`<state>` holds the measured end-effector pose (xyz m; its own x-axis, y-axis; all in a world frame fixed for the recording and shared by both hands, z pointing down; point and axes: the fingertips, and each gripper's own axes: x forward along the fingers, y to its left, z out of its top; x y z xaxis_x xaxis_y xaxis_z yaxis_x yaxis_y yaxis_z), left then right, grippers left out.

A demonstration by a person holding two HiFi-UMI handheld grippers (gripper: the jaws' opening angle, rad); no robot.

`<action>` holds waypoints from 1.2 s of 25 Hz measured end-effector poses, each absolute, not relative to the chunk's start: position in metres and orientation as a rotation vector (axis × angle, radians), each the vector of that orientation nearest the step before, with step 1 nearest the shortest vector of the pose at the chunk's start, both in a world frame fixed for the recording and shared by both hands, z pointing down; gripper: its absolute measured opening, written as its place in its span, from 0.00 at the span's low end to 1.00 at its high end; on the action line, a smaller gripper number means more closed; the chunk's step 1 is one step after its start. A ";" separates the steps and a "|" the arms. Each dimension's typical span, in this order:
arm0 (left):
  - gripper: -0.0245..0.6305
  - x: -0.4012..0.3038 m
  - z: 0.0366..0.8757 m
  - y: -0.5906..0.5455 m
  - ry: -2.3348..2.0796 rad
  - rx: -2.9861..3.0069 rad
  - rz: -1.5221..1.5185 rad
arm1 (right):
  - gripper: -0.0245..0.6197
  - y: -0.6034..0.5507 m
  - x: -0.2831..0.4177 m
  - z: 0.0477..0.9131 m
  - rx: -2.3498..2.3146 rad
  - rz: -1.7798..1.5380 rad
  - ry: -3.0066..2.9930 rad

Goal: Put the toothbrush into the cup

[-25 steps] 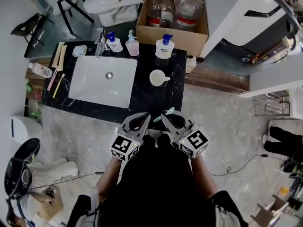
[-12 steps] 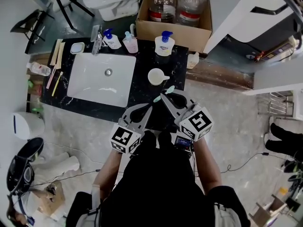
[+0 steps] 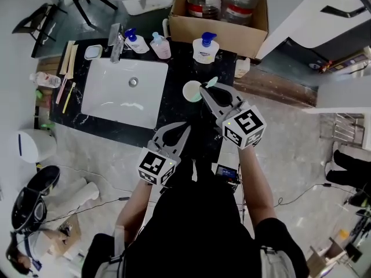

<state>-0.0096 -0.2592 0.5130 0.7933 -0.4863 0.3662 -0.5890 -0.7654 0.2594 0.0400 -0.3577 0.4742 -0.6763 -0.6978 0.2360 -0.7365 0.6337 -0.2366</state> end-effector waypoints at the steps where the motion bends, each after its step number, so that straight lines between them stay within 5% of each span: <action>1: 0.05 -0.010 0.515 -0.260 -0.819 2.614 0.395 | 0.08 -0.363 0.040 0.479 1.203 0.488 -2.722; 27: 0.05 -0.023 0.538 -0.255 -0.838 2.526 0.398 | 0.09 -0.409 0.052 0.598 1.324 0.986 -2.527; 30: 0.05 -0.026 0.539 -0.254 -0.846 2.522 0.401 | 0.20 -0.410 0.053 0.596 1.354 0.990 -2.517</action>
<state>-0.0257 -0.2541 0.5386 0.7700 -0.4948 0.4029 -0.6250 -0.7120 0.3200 0.0530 -0.4101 0.5960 -0.5940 -0.7042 0.3890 -0.7805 0.3874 -0.4906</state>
